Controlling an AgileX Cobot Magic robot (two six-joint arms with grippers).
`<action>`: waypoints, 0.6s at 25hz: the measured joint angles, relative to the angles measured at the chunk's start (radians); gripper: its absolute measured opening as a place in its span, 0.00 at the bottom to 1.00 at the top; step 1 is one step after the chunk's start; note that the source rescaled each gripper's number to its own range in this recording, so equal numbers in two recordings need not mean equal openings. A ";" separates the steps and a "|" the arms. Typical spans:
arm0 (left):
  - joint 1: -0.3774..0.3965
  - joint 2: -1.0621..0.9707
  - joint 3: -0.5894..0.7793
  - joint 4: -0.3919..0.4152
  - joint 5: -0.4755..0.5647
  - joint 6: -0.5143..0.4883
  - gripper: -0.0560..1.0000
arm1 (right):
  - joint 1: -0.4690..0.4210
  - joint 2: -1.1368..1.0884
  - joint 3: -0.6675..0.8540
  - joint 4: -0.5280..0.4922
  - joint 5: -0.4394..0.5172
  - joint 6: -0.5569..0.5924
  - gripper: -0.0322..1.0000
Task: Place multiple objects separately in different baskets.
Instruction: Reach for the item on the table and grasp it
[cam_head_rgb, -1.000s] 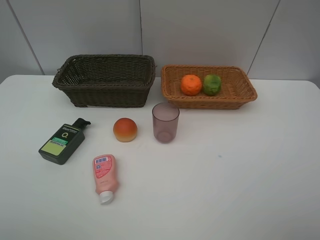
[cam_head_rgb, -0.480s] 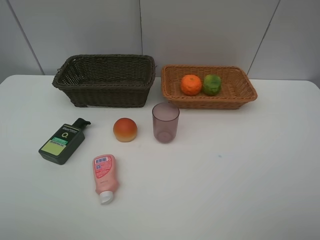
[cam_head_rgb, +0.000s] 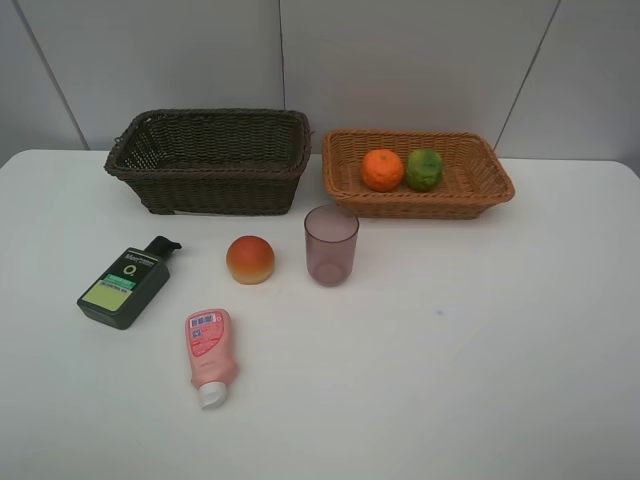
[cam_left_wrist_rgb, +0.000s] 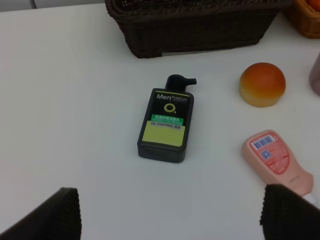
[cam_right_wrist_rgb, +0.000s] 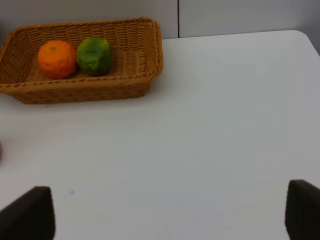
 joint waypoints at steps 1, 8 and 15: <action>0.000 0.000 0.000 0.000 0.000 0.000 0.94 | 0.000 0.000 0.000 0.000 0.000 0.000 1.00; 0.000 0.000 0.000 0.000 0.000 0.000 0.94 | 0.000 0.000 0.000 0.000 -0.001 0.000 1.00; 0.000 0.000 0.000 0.000 0.000 0.000 0.94 | 0.000 0.000 0.000 0.000 -0.001 0.000 1.00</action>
